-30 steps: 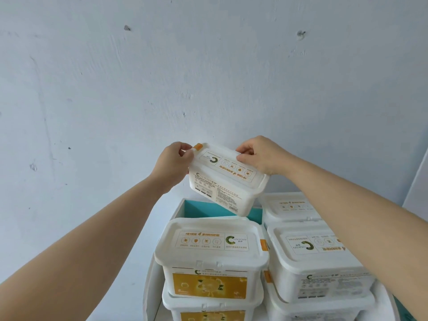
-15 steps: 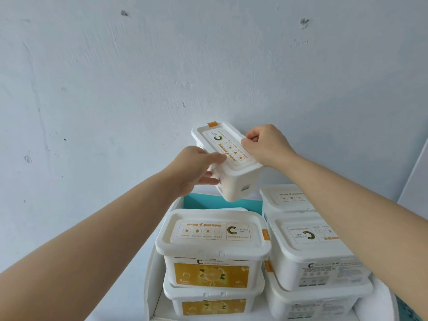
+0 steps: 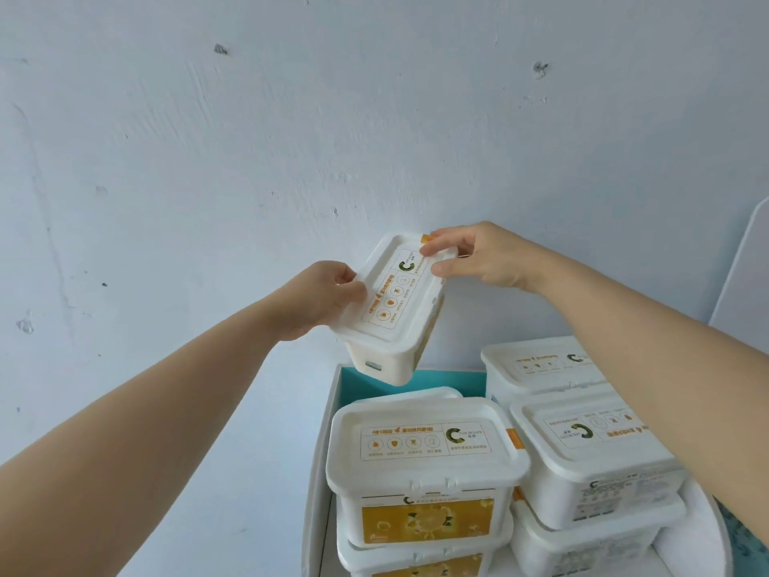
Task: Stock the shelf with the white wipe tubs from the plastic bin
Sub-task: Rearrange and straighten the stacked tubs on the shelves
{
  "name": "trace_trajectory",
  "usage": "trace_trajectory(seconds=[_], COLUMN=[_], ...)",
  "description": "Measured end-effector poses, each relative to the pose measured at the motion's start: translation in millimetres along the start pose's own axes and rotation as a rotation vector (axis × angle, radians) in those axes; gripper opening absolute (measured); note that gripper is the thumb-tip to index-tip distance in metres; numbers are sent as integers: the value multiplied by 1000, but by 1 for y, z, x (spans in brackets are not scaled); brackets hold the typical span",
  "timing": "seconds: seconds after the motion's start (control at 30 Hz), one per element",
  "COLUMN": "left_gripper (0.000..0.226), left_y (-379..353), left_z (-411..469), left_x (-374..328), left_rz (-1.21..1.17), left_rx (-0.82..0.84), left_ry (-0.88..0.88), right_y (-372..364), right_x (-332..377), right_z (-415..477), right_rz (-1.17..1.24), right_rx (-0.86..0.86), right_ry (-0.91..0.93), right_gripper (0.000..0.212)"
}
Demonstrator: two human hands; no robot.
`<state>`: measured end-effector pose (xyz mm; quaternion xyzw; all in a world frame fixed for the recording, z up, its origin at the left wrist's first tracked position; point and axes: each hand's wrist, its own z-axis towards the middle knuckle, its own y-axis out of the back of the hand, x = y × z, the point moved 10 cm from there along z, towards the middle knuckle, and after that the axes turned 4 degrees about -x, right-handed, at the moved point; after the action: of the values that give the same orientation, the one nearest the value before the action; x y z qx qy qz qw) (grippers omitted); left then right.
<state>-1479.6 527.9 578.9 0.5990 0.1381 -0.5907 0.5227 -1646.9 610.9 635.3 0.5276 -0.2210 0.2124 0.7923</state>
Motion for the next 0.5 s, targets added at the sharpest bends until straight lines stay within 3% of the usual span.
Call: trace_trajectory(seconds=[0.5], left_gripper=[21], left_y=[-41], left_z=[31], left_x=[52], left_rz=[300], left_rx=[165], left_ry=[0], right_y=[-41], right_x=[-48], right_z=[-38], right_rz=[-390], right_rx=[131], right_ry=[-189], right_gripper=[27])
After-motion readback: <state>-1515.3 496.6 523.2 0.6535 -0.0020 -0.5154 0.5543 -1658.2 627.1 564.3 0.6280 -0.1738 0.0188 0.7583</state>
